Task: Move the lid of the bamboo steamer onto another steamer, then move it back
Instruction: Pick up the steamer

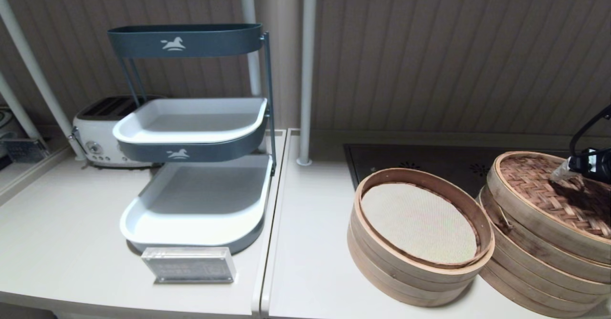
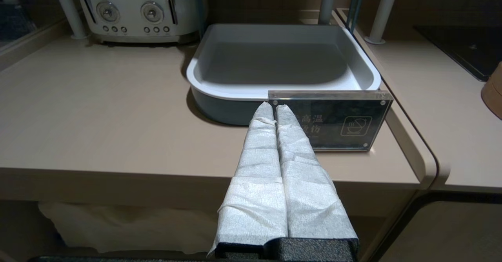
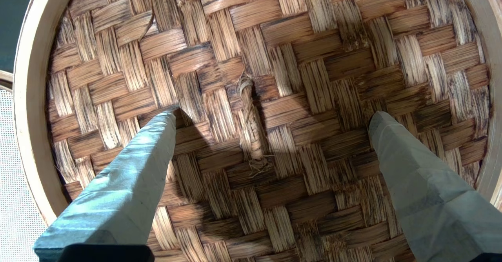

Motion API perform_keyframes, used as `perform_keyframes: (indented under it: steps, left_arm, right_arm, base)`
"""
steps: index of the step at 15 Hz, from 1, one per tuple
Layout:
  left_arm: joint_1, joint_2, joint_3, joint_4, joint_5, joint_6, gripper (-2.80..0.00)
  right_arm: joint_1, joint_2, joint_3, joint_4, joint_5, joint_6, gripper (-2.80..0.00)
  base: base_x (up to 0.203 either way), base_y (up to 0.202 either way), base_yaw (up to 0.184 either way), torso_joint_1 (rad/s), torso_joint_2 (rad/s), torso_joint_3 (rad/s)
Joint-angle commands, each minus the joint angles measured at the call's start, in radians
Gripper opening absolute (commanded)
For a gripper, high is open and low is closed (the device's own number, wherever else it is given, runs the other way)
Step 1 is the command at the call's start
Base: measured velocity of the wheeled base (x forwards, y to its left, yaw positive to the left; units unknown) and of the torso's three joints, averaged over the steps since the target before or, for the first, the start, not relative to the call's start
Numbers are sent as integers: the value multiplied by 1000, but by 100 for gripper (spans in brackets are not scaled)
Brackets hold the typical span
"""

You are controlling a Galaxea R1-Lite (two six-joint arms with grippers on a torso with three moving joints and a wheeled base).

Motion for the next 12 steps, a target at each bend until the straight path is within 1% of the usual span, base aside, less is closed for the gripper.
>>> perform_keyframes:
  steps: [1,4,5,6,12]
  left_arm:
    - [0,-2,28,0,1,0,-280]
    - [0,-2,28,-2,-1,0,-280]
    - [0,-3,28,-1,1,0,-280]
    - [0,-3,28,-1,0,1,-280]
    - [0,-2,28,0,0,0,-280]
  right_arm:
    - [2,2,-4,4,0,0,0]
    - [2,1,-1,4,0,-7,0]
    - [2,-2,2,4,-1,-9,-85]
    - [2,-2,4,4,0,-9,-280]
    - [8,-6,23,4,5,-7,-280]
  base:
    - [0,0,0,0,0,0]
    - [0,0,0,0,0,0]
    - [0,0,0,0,0,0]
    - [0,0,0,0,0,0]
    - [0,0,0,0,0,0]
